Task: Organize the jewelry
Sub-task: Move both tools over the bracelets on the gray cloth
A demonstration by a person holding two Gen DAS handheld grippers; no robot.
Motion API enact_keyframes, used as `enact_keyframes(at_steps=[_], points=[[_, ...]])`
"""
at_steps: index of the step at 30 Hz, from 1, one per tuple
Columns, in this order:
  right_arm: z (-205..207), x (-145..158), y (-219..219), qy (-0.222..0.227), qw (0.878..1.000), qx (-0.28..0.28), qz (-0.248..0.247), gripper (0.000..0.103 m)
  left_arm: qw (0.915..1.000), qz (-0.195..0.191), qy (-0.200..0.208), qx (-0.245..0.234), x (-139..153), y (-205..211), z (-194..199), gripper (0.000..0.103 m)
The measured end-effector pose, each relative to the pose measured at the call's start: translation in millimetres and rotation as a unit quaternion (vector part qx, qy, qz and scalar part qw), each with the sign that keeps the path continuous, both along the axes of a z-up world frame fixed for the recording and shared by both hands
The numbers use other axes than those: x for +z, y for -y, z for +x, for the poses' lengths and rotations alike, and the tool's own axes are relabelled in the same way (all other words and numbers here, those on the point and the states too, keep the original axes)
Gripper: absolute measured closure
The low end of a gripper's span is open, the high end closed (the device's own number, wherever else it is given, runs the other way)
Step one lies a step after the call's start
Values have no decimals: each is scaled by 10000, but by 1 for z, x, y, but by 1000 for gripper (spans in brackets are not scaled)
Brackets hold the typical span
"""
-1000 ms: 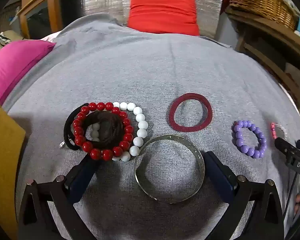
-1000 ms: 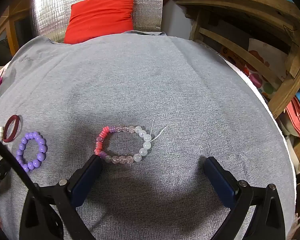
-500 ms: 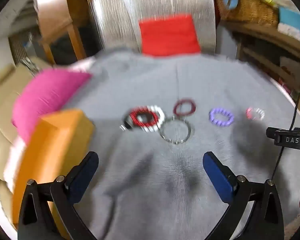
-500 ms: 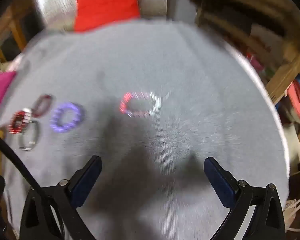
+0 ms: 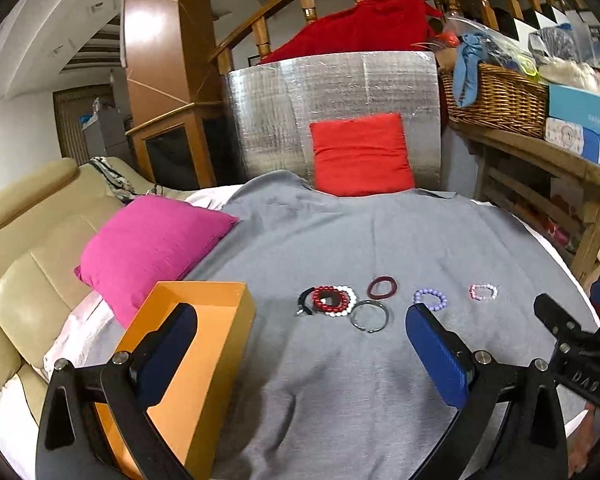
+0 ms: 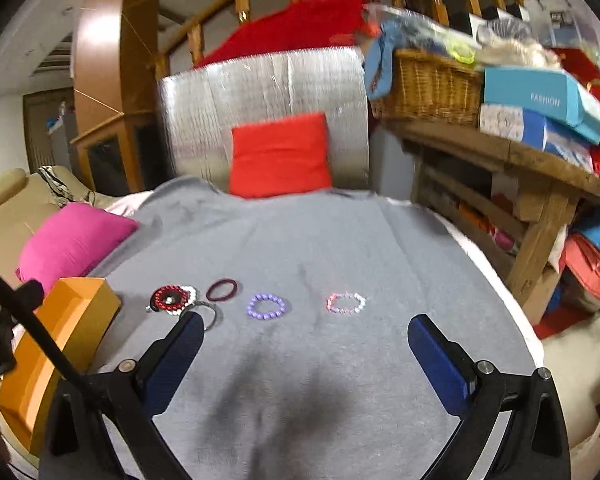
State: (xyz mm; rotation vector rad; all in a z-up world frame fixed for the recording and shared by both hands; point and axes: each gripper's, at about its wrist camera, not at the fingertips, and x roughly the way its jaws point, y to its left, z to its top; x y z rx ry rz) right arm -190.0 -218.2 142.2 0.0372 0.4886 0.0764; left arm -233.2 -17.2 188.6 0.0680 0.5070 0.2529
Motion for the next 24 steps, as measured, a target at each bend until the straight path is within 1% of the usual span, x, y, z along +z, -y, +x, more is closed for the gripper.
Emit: enact_keyframes(at_steps=[2,4,5,9,13,17,24], points=[[6,-6,-7,-105,9999,56,-41,0,10000,-12,17,55,-2,-5,0,0],[13,-9,-13,-257,9994,206,74,0,9999,-40,29,105,-3,-13,2,0],[14,-11,-16,-265,9994,198,72,0,9999,-56,42,137,-4,-16,3,0],[22,-20,-27,-369,9988,303,-74,0,9998,-93,54,172,-8,-24,8,0],[22,-24,-28,-387,9986,363,-82,0,9997,-127,39,223,-13,-29,12,0],[22,-24,-24,-358,9987,354,55,0,9995,-167,17,254,-16,-32,14,0],[22,-23,-17,-319,9987,332,219,0,9996,-167,23,223,-14,-30,15,0]])
